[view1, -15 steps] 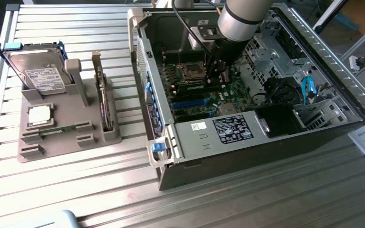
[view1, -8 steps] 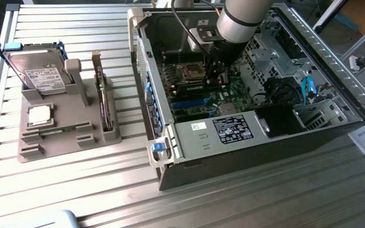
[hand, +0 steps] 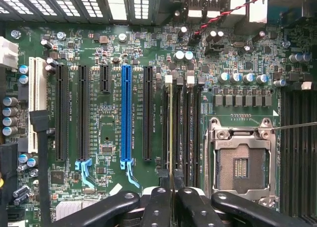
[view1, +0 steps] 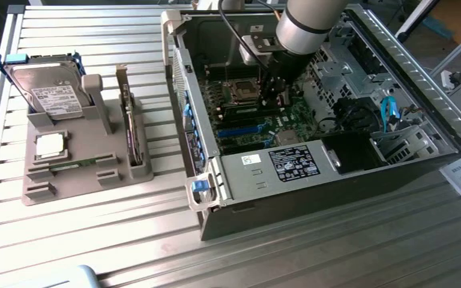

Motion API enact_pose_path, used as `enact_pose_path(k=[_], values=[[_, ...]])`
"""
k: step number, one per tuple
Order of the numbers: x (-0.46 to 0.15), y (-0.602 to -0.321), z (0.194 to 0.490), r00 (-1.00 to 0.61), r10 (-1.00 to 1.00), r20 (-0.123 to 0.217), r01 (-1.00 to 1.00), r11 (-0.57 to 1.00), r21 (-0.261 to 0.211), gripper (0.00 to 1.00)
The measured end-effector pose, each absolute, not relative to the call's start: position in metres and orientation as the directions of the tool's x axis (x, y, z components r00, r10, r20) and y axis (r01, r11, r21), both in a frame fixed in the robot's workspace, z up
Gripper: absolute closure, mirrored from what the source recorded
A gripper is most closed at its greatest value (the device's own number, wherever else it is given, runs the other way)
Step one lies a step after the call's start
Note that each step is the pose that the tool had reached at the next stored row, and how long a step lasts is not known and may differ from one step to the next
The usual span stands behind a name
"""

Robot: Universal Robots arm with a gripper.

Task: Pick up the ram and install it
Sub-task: 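Insert the ram into the slot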

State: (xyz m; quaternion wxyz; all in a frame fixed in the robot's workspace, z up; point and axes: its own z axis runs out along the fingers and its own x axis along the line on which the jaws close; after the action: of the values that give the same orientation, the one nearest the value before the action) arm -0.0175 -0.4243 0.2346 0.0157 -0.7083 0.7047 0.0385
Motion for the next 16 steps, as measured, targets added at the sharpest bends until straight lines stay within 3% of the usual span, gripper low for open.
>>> enact_pose_path(k=[16], values=[[-0.0175,-0.4248,0.2312,0.01,-0.997,-0.077,-0.999,-0.013,0.032,0.88]])
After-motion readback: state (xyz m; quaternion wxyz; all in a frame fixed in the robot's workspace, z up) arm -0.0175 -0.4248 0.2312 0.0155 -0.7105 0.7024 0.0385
